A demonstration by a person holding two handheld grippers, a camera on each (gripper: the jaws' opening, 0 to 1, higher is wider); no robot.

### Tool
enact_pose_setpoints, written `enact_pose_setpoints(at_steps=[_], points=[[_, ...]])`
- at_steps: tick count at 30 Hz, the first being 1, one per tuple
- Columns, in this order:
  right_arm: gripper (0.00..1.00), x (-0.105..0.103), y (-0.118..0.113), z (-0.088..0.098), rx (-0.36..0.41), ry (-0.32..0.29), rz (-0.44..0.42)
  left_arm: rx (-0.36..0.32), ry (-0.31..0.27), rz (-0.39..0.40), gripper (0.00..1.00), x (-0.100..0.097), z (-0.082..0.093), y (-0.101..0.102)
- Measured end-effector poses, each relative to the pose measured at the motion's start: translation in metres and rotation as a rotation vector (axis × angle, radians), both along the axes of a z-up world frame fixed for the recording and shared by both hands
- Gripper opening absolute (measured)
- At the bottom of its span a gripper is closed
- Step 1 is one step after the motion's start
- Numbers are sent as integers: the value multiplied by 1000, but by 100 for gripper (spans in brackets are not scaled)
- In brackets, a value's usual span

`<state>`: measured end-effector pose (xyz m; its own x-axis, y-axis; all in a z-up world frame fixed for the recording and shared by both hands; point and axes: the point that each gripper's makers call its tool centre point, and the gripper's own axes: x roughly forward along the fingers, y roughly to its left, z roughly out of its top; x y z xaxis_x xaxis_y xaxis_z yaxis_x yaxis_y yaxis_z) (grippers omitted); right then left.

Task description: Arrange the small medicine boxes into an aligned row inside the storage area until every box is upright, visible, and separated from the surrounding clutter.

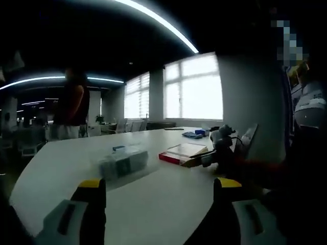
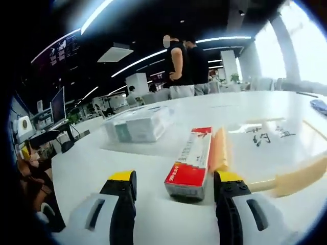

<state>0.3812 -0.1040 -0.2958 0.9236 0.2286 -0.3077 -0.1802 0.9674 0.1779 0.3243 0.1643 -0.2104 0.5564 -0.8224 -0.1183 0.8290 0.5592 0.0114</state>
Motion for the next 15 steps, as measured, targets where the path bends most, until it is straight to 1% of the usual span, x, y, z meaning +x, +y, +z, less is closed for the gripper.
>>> enact_pose_setpoints(at_steps=[2,5,6,7,10,11,14,15], points=[[48,1,-1,0,-4,0,-4,0,0,2,86,0,0,1],[39,1,-2,-1,-13,-1,-9,-2,2,3,86,1,0,2],[37,5,-6,-5,-63,-2,-22,-15,10,-2,86,0,0,2],[36,6,-8,-6,-92,-2,-26,-18,13,-3,86,1,1,3],[39,7,-8,-5,-88,-2,-27,-16,14,4,85,2,1,4],[40,9,-9,-4,-70,0,-27,-26,12,6,85,2,3,5],[37,11,-10,-4,-69,9,-30,-34,13,5,85,2,4,5],[35,11,-10,-4,-68,10,-30,-34,13,5,85,2,4,5]])
